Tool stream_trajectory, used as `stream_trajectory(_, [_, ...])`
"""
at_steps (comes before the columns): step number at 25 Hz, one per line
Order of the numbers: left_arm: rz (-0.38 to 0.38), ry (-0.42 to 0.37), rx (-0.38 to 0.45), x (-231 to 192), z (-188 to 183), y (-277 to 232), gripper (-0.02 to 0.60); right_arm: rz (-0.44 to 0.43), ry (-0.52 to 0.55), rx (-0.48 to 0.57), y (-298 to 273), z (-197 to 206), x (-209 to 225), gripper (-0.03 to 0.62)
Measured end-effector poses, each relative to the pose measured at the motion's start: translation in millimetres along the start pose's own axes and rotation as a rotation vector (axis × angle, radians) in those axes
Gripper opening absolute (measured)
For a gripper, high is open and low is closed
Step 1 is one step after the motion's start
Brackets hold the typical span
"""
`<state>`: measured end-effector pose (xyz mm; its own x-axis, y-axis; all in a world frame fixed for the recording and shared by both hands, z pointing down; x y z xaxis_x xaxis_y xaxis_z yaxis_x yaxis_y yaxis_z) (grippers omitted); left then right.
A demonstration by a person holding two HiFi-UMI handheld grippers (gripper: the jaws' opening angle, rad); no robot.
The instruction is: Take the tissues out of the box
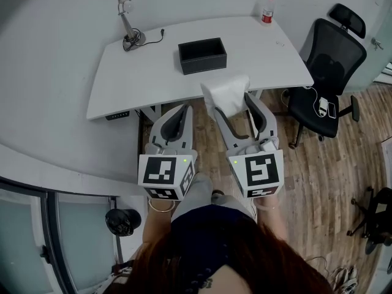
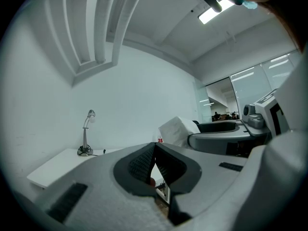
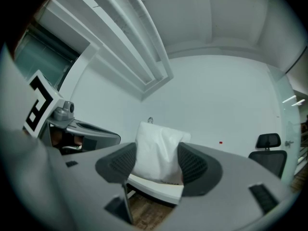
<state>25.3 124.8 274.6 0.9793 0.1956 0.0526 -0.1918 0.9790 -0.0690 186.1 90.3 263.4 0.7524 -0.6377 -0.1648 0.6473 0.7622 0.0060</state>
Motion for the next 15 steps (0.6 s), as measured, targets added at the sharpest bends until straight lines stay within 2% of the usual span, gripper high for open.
stream_trajectory(15, [-0.009, 0.007, -0.008, -4.7, 3.7, 1.4, 0.021, 0.002, 0.006, 0.008, 4.1, -5.0, 0.3, 0.287])
Point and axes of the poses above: the fingertips, and each gripper's own axes: y backward along the fingers, x to its right, z out of its underside, the point moved 8 cm from there along y, backward along the fingers, and after that the axes turned 1 degree about -x, right-handed, at the moved point
